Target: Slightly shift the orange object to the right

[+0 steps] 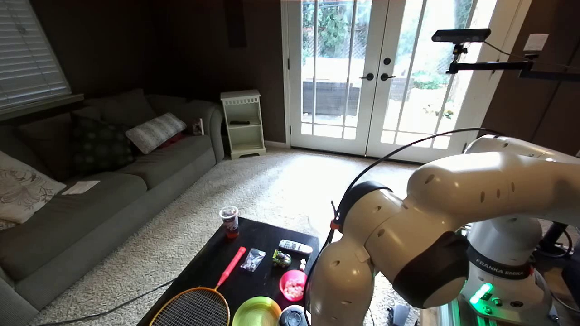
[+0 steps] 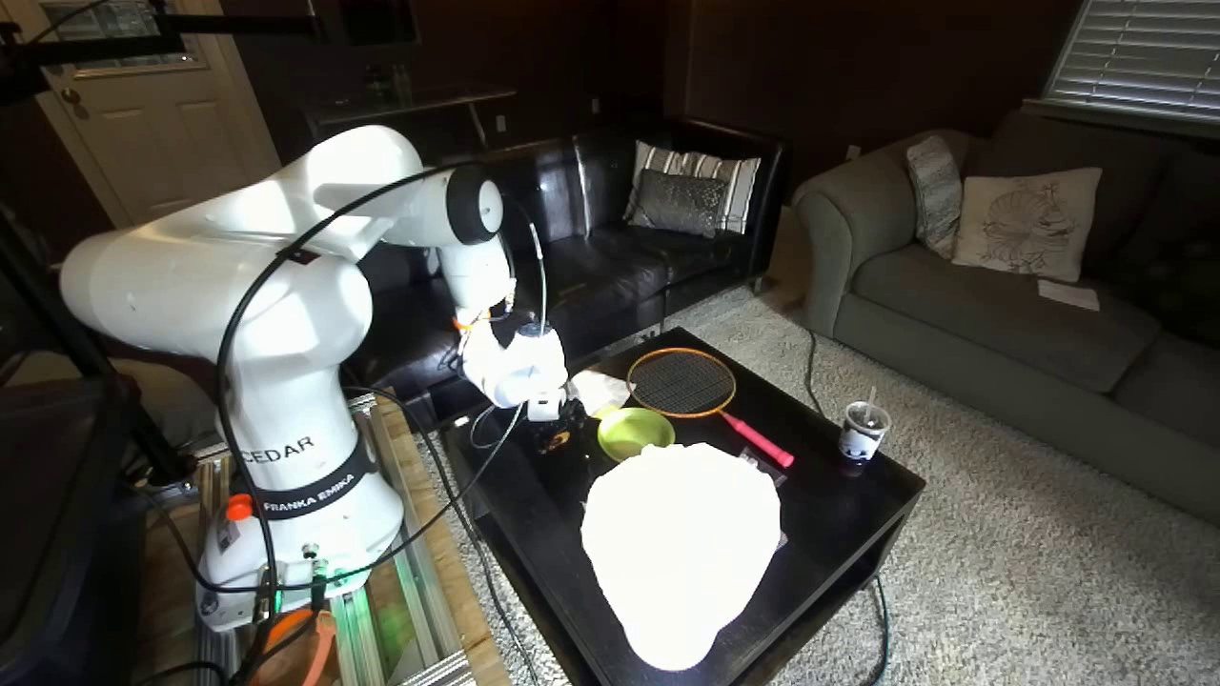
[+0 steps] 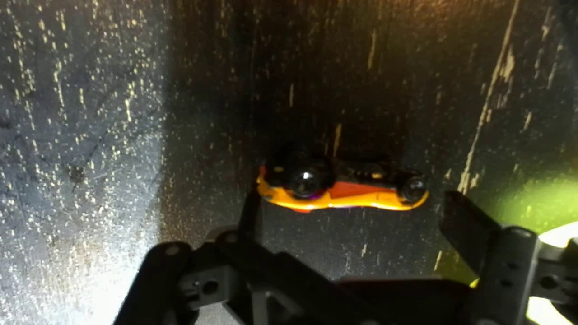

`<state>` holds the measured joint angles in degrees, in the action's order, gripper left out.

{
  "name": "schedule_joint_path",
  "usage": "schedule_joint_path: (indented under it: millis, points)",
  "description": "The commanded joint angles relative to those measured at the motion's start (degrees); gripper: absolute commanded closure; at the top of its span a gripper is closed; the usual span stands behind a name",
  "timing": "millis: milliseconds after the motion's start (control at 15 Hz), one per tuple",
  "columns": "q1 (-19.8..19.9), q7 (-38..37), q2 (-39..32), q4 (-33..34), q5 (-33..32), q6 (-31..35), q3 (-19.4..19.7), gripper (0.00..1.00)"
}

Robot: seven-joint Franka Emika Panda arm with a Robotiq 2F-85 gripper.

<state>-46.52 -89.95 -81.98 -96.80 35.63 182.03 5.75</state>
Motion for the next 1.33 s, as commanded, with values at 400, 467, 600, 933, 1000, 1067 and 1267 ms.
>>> schedule_joint_path:
  millis: [400,467,600,933,1000,1067,1267]
  points:
    - [2.34,-1.00,1.24,0.43,-1.35,-2.17,-1.54,0.00]
    - [2.40,-1.12,1.21,0.50,-1.37,-2.49,-1.56,0.00]
    - [3.02,-1.00,1.14,0.77,-1.64,-3.33,-2.04,0.00]
    - [3.73,-1.60,1.06,1.06,-1.96,-4.84,-2.40,0.00]
    - [3.96,-1.63,1.08,1.10,-1.96,-4.92,-2.55,0.00]
    - [4.30,-1.64,1.12,1.15,-1.95,-4.82,-2.80,0.00]
    - [4.87,-1.77,1.17,1.34,-1.95,-4.63,-3.23,0.00]
